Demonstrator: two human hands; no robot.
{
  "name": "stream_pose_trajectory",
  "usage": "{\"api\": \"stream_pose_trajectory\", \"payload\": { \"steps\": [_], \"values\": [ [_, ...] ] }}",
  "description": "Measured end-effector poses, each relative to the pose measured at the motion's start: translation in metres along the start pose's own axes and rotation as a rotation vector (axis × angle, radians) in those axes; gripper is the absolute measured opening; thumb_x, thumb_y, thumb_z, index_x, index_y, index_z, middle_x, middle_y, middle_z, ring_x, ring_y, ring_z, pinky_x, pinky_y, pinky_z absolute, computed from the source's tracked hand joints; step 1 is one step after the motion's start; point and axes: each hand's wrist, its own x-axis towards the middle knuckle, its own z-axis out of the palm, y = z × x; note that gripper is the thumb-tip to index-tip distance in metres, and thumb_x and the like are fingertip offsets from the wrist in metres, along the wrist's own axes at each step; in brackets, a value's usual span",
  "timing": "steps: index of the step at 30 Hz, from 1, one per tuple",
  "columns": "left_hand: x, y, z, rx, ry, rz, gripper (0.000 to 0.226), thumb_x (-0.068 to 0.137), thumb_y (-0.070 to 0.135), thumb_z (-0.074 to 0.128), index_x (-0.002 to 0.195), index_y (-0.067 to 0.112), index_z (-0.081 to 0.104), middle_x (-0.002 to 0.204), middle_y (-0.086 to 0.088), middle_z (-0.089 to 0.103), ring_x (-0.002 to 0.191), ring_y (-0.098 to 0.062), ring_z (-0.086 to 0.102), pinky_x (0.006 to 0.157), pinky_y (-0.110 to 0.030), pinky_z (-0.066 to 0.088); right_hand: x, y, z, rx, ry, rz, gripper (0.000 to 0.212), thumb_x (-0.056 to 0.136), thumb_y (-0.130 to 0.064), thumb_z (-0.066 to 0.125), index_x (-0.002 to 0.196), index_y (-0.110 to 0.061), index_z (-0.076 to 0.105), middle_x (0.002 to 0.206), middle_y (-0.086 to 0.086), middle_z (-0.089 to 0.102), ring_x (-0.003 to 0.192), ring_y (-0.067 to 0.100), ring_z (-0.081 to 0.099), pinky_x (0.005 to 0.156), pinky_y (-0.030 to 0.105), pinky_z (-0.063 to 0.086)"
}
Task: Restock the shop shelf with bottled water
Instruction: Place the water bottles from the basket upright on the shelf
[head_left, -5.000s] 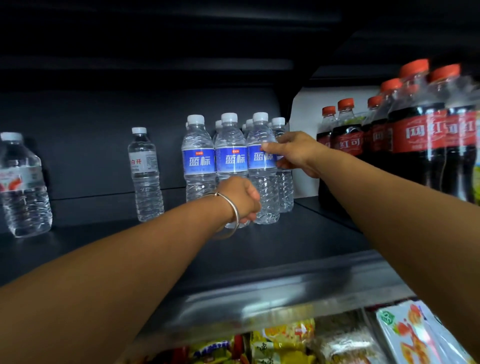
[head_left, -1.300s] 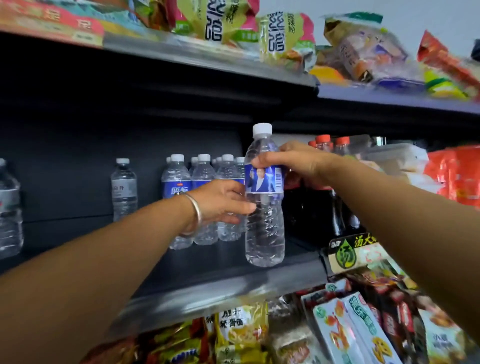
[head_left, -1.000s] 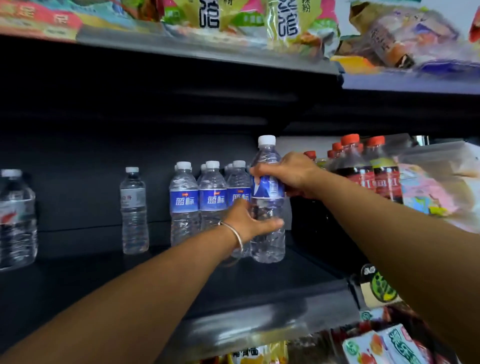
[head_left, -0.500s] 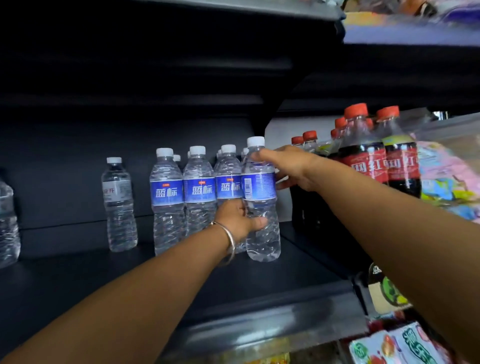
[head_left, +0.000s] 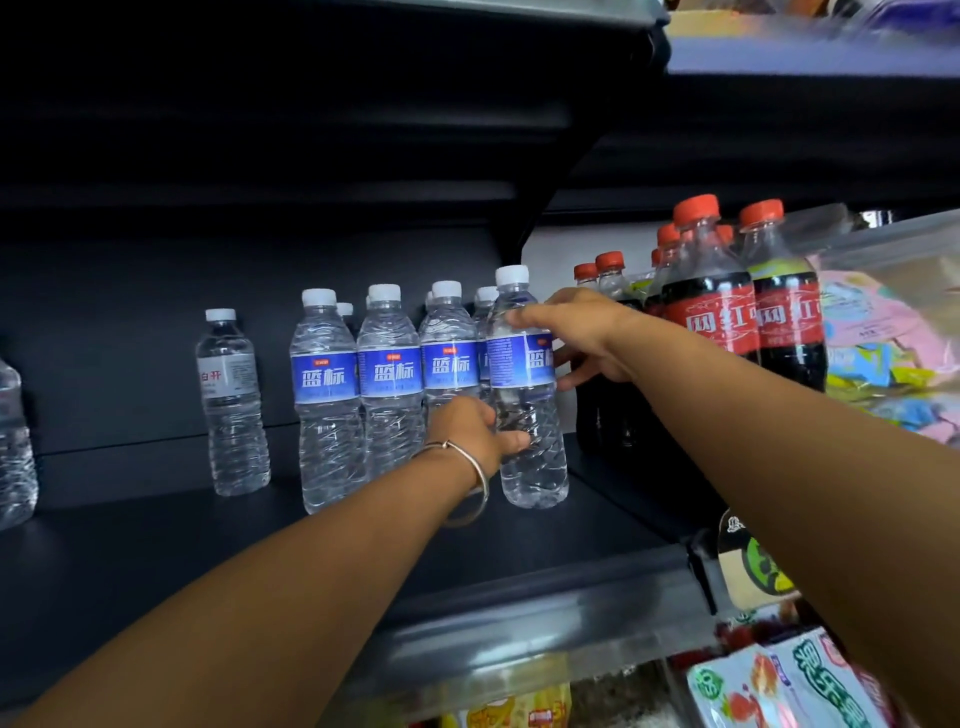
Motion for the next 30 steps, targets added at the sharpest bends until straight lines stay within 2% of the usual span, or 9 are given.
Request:
{"api": "stream_pose_trajectory", "payload": {
  "steps": [4,8,10,16,19,21,23,26,30],
  "values": [
    [0.0,0.0,-0.001,0.009,0.047,-0.013,0.034,0.074,0.022,0.077,0.065,0.015,0.046,0.081,-0.014,0.064,0.074,-0.026,0.061,0.08,-0.042,0.055,0.001,-0.002,0.003,0.002,0.021,0.006,0.036,0.081,-0.038,0.07,0.1,-0.011,0.056,0.092,0.011,0.068,0.085,0.03,0.067,0.07,0.054,0.057],
    [0.002,-0.003,-0.001,0.084,0.033,-0.004,0.019,0.079,0.022,0.072,0.075,0.016,0.054,0.087,-0.007,0.065,0.08,-0.022,0.059,0.074,-0.027,0.047,0.009,-0.002,0.013,-0.032,0.13,-0.009,0.038,0.076,-0.039,0.075,0.084,-0.009,0.054,0.093,0.016,0.068,0.083,0.034,0.069,0.063,0.055,0.057],
    [0.002,-0.007,0.0,0.105,0.003,0.006,0.02,0.08,0.02,0.07,0.072,0.019,0.053,0.086,-0.004,0.061,0.08,-0.018,0.055,0.073,-0.024,0.043,0.013,-0.002,0.016,-0.054,0.176,-0.004,0.04,0.075,-0.039,0.076,0.087,-0.008,0.052,0.092,0.013,0.067,0.079,0.031,0.068,0.062,0.054,0.057],
    [0.007,-0.017,-0.001,0.081,-0.044,-0.003,0.025,0.082,0.011,0.066,0.067,0.021,0.05,0.084,-0.004,0.06,0.084,-0.021,0.06,0.079,-0.025,0.048,0.03,0.0,0.026,-0.128,0.217,0.04,0.054,0.073,-0.045,0.076,0.105,-0.006,0.058,0.086,0.009,0.062,0.066,0.025,0.061,0.046,0.04,0.054],
    [0.007,-0.022,-0.002,0.084,-0.051,-0.008,0.028,0.081,0.007,0.066,0.063,0.022,0.05,0.086,-0.006,0.061,0.093,-0.026,0.064,0.084,-0.028,0.052,0.035,-0.003,0.026,-0.095,0.185,0.085,0.055,0.072,-0.044,0.077,0.102,-0.002,0.059,0.075,0.01,0.062,0.064,0.026,0.063,0.053,0.046,0.057],
    [0.008,-0.024,-0.003,0.089,-0.065,-0.009,0.03,0.081,0.004,0.064,0.06,0.021,0.051,0.084,-0.008,0.063,0.094,-0.027,0.065,0.084,-0.029,0.053,0.038,-0.002,0.027,-0.065,0.19,0.096,0.053,0.072,-0.042,0.078,0.102,-0.001,0.06,0.072,0.01,0.062,0.06,0.024,0.062,0.052,0.045,0.056],
    [0.009,-0.026,-0.003,0.074,-0.069,-0.021,0.03,0.082,0.002,0.063,0.061,0.021,0.051,0.084,-0.007,0.062,0.093,-0.026,0.065,0.083,-0.028,0.052,0.04,0.001,0.03,-0.062,0.2,0.087,0.053,0.073,-0.041,0.077,0.104,-0.002,0.059,0.08,0.01,0.065,0.061,0.023,0.062,0.051,0.043,0.056],
    [0.009,-0.027,-0.003,0.047,-0.064,-0.032,0.03,0.081,0.001,0.061,0.062,0.022,0.051,0.085,-0.007,0.063,0.093,-0.026,0.065,0.083,-0.029,0.052,0.041,0.004,0.032,-0.071,0.211,0.071,0.056,0.074,-0.042,0.076,0.109,-0.002,0.059,0.1,0.014,0.067,0.073,0.028,0.066,0.057,0.045,0.058],
    [0.008,-0.026,-0.005,0.038,-0.082,-0.035,0.03,0.08,0.0,0.06,0.063,0.022,0.051,0.093,-0.012,0.068,0.096,-0.028,0.065,0.087,-0.033,0.053,0.041,0.006,0.032,-0.047,0.204,0.057,0.054,0.074,-0.042,0.075,0.11,-0.004,0.058,0.099,0.011,0.067,0.067,0.022,0.063,0.048,0.038,0.053]
  ]
}}
